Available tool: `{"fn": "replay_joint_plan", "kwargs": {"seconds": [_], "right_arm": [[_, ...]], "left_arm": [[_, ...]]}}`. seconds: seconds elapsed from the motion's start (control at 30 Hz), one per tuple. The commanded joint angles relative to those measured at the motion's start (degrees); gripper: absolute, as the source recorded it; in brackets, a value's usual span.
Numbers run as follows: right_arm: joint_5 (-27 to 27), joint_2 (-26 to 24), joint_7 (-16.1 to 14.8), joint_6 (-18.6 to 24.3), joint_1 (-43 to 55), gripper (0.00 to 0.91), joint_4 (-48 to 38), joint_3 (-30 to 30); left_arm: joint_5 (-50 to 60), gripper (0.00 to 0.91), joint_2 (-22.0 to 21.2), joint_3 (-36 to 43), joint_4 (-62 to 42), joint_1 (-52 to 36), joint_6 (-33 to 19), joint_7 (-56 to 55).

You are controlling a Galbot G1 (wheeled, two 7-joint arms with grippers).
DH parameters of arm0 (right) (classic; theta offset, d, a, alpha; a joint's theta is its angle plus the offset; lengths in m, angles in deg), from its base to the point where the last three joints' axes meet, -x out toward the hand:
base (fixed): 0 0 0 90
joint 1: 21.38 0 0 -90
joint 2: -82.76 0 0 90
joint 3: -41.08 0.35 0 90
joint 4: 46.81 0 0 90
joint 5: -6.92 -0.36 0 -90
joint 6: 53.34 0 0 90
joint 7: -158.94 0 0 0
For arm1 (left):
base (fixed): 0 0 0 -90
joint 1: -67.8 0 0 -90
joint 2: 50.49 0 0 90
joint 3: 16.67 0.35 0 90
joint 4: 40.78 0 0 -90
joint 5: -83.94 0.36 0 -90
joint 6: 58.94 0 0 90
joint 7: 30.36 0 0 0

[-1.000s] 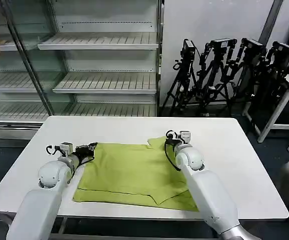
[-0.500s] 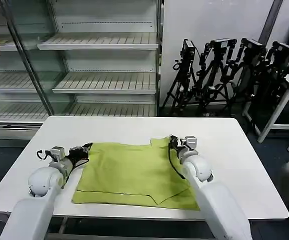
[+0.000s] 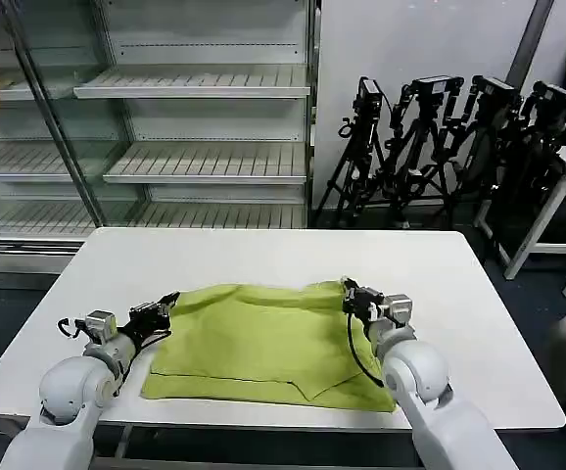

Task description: Fold and organize the clothes.

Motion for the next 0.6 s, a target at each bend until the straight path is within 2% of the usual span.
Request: {"fn": "replay_joint_plan", "kwargs": {"seconds": [0.03, 0.6], "right_arm": [[0.35, -2.10, -0.47, 0.26, -8.76, 0.000, 7.58, 1.73], [-0.14, -2.53, 0.08, 0.16, -12.87, 0.000, 10.83, 2.81]], "left_arm": [[-0.28, 0.020, -0.44, -3.37, 5.09, 5.66, -0.35, 0.34], [0.47, 0.020, -1.23, -6.27, 8.57, 12.70, -0.50, 1.63]]}}
